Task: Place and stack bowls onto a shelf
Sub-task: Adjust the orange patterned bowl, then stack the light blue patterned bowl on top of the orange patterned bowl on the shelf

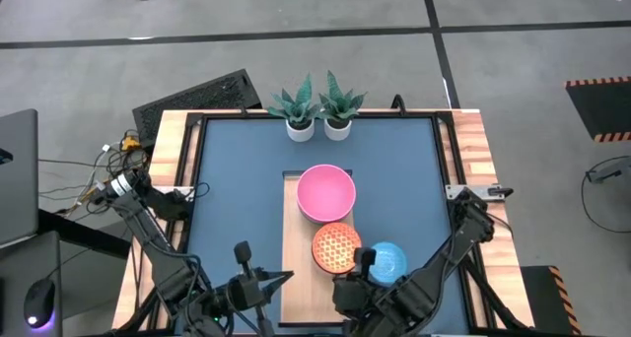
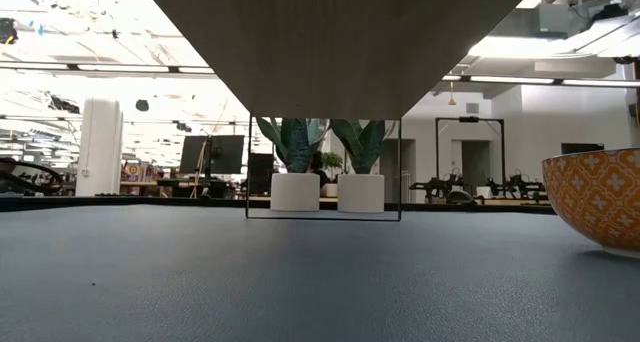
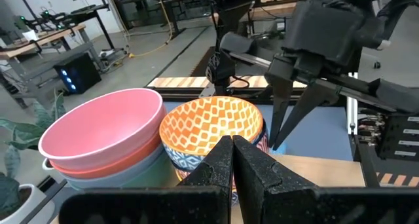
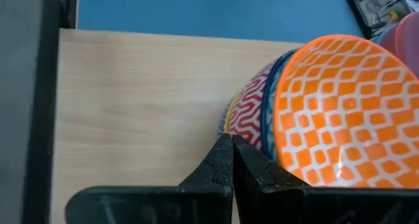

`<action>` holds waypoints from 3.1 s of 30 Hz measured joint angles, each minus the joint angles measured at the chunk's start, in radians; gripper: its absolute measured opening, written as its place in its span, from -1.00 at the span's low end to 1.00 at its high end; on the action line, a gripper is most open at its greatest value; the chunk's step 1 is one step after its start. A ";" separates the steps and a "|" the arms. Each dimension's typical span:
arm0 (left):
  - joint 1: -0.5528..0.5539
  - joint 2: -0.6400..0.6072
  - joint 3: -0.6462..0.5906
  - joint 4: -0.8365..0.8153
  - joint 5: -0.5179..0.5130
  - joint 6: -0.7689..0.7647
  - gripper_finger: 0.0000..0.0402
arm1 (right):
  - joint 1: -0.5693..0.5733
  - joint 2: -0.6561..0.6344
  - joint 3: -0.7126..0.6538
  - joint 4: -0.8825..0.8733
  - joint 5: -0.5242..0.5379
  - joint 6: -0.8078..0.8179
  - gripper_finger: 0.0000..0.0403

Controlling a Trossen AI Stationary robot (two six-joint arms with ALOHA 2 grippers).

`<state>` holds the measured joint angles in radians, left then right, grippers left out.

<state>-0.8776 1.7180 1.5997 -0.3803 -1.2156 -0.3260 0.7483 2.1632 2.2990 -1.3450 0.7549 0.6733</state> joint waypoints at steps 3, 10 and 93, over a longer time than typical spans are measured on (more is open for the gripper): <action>0.000 0.000 0.000 0.001 0.000 0.000 -1.00 | -0.004 0.000 0.000 0.011 -0.032 -0.013 -0.91; -0.024 -0.083 0.000 0.011 0.034 -0.025 -1.00 | 0.069 -0.102 0.049 -0.224 -0.203 0.277 -0.87; -0.128 -0.324 0.000 -0.624 0.139 -0.814 -0.36 | -0.398 -0.577 -0.218 -0.225 -0.701 0.492 -0.81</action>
<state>-1.0054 1.3937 1.5993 -1.0043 -1.0766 -1.1404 0.3500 1.5863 2.0808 -1.5698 0.0539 1.1657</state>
